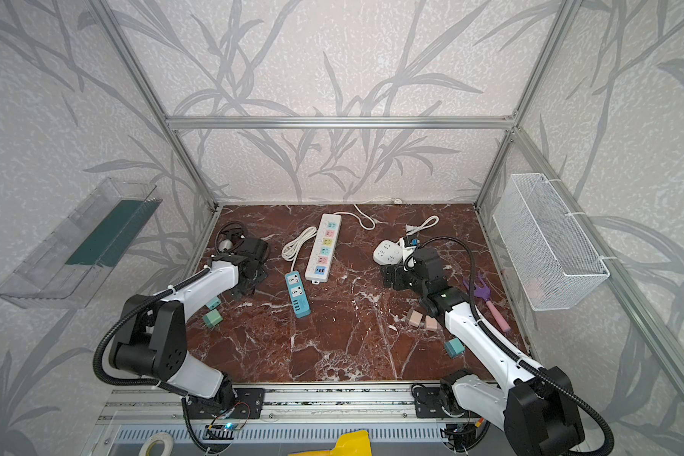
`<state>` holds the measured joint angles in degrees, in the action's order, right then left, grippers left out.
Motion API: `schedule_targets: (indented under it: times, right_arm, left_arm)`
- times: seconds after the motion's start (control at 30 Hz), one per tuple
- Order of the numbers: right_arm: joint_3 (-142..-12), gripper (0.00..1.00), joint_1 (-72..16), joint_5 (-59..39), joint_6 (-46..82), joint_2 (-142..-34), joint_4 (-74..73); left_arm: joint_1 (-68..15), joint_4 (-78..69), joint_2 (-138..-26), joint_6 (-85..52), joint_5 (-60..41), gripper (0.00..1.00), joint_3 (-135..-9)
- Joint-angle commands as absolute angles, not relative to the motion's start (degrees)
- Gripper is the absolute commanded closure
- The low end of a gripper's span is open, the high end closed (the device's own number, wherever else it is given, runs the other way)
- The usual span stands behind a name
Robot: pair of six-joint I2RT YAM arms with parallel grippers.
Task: Insert the plug
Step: 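Move the left gripper over the green plug adapters and grasp one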
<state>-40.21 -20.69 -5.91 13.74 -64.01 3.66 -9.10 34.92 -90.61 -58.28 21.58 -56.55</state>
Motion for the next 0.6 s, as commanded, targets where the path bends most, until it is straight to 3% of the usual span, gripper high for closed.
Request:
schedule_targets:
  times: [0.0,0.57]
  right_arm:
    - [-39.8,0.04,-20.6,-6.5,13.6,-62.8,2.5]
    - [-39.6,0.01,-20.7,-12.6,13.9,-63.2,1.2]
  left_arm:
    - [-7.9,35.9,-92.6,-63.0,23.2,0.19,-60.1]
    - [-2.0,31.9,-102.7,-68.9,20.6,0.17,-63.1]
